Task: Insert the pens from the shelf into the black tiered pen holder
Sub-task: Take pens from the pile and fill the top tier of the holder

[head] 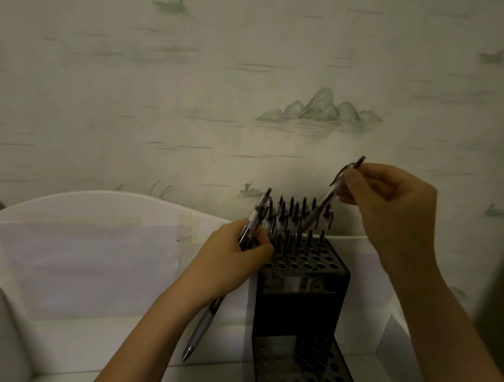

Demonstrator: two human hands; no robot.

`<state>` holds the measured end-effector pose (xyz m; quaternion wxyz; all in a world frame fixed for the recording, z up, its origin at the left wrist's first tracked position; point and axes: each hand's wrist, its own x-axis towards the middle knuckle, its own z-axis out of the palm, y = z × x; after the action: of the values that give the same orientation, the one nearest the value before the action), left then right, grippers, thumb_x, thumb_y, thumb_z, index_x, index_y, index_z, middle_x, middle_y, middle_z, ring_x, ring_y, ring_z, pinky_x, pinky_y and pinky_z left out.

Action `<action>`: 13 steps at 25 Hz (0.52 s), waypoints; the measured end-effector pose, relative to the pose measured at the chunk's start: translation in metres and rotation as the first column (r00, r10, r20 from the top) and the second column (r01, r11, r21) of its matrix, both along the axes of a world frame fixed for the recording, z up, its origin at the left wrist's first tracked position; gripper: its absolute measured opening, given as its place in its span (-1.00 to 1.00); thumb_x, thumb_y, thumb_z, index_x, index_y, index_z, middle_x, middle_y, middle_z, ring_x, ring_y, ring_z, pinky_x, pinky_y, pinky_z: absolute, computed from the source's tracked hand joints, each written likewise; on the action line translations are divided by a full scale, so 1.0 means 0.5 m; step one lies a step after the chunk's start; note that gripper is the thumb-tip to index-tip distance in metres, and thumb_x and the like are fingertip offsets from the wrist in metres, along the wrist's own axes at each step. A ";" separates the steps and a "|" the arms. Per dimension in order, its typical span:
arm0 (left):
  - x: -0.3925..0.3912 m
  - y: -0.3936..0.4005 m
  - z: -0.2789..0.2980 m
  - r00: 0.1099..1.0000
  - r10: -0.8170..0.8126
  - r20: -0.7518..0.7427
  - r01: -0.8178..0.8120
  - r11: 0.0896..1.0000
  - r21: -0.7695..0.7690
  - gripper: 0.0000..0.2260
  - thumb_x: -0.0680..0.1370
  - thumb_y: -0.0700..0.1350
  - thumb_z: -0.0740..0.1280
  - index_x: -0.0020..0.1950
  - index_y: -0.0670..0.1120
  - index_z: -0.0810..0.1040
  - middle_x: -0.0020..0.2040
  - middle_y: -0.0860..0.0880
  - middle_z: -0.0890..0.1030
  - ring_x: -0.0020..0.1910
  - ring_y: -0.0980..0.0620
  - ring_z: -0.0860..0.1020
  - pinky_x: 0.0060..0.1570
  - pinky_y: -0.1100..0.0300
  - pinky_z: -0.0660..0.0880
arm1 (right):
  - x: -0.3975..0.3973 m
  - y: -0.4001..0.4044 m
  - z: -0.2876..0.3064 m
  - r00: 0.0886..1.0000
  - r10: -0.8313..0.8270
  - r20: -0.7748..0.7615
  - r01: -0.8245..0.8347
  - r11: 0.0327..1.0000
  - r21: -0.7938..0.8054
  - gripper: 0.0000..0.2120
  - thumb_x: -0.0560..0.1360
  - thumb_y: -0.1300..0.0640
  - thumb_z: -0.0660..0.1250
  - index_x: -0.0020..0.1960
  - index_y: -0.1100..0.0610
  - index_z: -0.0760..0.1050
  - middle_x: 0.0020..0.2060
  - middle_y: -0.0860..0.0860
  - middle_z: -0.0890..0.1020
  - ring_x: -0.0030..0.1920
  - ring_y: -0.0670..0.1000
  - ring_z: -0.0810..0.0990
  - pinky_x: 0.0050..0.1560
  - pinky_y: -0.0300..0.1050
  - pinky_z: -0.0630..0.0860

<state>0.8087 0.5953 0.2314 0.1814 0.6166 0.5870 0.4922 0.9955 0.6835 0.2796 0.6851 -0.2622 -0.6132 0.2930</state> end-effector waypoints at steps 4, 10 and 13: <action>-0.009 0.010 0.008 1.000 0.025 -0.010 -0.025 0.999 0.040 -0.94 0.52 -0.17 0.36 -0.14 -0.12 0.55 -0.51 0.18 0.46 -0.55 0.24 0.37 -0.39 0.25 0.35 | -0.021 0.021 -0.027 0.948 -0.168 0.271 0.140 0.983 0.121 -0.89 0.48 0.16 0.43 -0.01 0.15 0.66 -0.25 -0.04 0.70 -0.24 -0.08 0.69 -0.09 -0.05 0.66; -0.013 0.013 0.009 1.000 0.022 -0.009 -0.022 0.998 0.060 -0.94 0.51 -0.20 0.37 -0.16 -0.12 0.54 -0.50 0.18 0.47 -0.54 0.24 0.37 -0.42 0.31 0.33 | -0.032 0.036 -0.042 0.914 -0.225 0.338 0.179 0.971 0.160 -0.86 0.49 0.14 0.42 0.01 0.14 0.66 -0.25 -0.05 0.70 -0.25 -0.14 0.68 -0.09 -0.15 0.65; -0.015 0.014 0.008 1.000 0.023 -0.013 -0.022 0.998 0.059 -0.93 0.51 -0.19 0.37 -0.17 -0.10 0.54 -0.49 0.17 0.47 -0.53 0.24 0.38 -0.41 0.32 0.34 | -0.032 0.042 -0.035 0.899 -0.232 0.372 0.180 0.969 0.169 -0.86 0.49 0.12 0.42 0.00 0.15 0.67 -0.26 -0.05 0.70 -0.25 -0.15 0.68 -0.08 -0.18 0.64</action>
<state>0.8013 0.6022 0.2353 0.1537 0.6183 0.5803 0.5073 0.9794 0.7042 0.2620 0.5924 -0.3332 -0.7236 0.1201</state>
